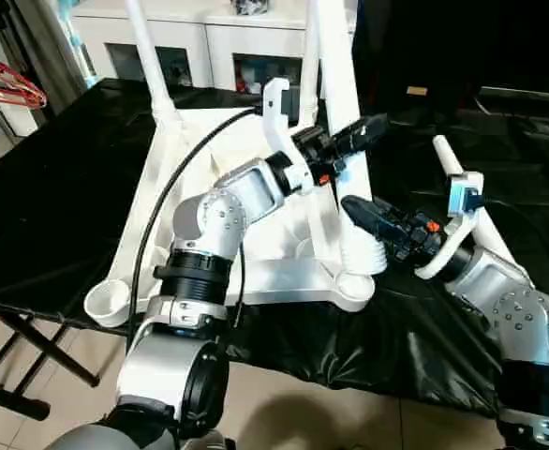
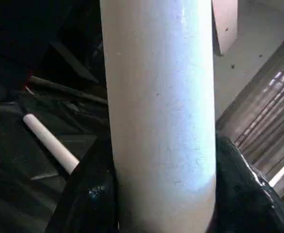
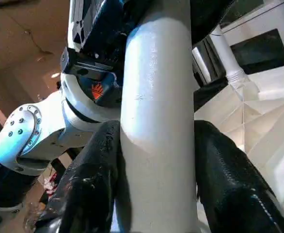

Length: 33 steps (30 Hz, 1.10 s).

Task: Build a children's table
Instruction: Pick table leg

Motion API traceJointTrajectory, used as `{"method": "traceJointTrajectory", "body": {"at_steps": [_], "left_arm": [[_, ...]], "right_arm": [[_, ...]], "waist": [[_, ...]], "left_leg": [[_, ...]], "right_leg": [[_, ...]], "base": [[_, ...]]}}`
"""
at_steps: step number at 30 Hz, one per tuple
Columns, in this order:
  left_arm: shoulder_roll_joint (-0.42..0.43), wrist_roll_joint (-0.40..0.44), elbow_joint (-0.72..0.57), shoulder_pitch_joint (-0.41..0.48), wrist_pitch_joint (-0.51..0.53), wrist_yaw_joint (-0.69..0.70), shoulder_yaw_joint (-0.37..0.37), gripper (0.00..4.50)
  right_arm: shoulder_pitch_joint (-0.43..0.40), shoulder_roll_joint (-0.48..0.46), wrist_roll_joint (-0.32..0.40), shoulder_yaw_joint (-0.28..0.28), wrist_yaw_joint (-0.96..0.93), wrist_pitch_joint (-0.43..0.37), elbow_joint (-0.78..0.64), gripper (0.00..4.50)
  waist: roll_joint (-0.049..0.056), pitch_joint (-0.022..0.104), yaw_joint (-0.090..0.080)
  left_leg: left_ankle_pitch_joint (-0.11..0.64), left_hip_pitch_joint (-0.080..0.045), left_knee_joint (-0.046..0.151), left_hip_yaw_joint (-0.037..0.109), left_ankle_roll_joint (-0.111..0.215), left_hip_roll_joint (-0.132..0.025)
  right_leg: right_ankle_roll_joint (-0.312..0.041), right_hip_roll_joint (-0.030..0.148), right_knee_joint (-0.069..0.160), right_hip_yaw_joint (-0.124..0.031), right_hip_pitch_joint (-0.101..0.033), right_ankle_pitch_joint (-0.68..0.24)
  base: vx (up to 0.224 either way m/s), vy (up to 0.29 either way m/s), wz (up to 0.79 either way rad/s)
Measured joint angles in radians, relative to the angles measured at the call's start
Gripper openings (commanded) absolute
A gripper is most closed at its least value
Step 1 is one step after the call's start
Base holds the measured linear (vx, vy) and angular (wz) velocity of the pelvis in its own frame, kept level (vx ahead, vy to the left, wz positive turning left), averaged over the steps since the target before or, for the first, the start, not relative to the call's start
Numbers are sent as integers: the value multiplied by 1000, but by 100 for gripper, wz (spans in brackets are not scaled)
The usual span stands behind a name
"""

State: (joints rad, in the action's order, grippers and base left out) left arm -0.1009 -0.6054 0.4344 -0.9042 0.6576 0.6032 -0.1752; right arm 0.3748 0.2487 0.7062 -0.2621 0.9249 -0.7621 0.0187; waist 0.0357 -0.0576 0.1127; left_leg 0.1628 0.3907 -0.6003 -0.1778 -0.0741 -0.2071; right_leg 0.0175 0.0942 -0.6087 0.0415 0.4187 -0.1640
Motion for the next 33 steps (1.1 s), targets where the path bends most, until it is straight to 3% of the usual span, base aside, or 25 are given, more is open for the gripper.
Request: {"method": "traceJointTrajectory", "body": {"at_steps": [8, 9, 12, 13, 16, 25, 33], "left_arm": [[0, -7, -1, 4, -7, -7, 6, 195], [1, -1, -1, 5, -12, -10, 9, 195], [12, 57, -22, 12, -58, -27, 57, 195], [37, 130, -41, 15, -112, -55, 98, 193], [50, 198, -57, 25, -161, -81, 136, 193], [54, 270, -67, 31, -204, -95, 205, 191], [55, 296, -67, 31, -221, -102, 219, 191]], "right_arm": [[-1, 13, 4, 9, -4, 1, -1, 187], [0, 16, 3, 14, -7, 4, -1, 243], [0, 29, -9, 34, -34, -1, -1, 263], [2, 40, -57, 66, -66, 8, -9, 285], [14, 39, -122, 123, -106, 16, -18, 299], [76, 18, -227, 219, -208, 55, -16, 300], [93, 13, -280, 252, -242, 95, 4, 227]], "waist": [[0, 0, 0], [0, 0, 0], [0, 0, -1], [0, 0, -5], [0, 0, -10], [-1, -1, -11], [-1, -1, -15]], "left_leg": [[0, 0, 0, 0, 0, 0], [0, 0, 0, 0, 0, 0], [0, 0, 0, 1, 0, 0], [0, 0, 1, 2, 0, 0], [0, 0, 2, 2, 0, 0], [0, 2, 2, 2, 0, 0], [0, 2, 2, 2, 0, 0]], "right_leg": [[0, 0, 0, 0, 0, 0], [0, 0, 0, 0, 0, 0], [1, 0, 0, 0, 0, 0], [2, 0, 0, 0, 0, -1], [7, 0, 0, 0, 0, -4], [3, 0, 1, 0, 0, -2], [3, 0, 1, 0, 0, -2]], "base": [[0, 0, 0], [0, 0, 0], [0, 0, 0], [0, 0, 0], [0, 0, 0], [0, 0, 0], [0, 0, 0]]}}
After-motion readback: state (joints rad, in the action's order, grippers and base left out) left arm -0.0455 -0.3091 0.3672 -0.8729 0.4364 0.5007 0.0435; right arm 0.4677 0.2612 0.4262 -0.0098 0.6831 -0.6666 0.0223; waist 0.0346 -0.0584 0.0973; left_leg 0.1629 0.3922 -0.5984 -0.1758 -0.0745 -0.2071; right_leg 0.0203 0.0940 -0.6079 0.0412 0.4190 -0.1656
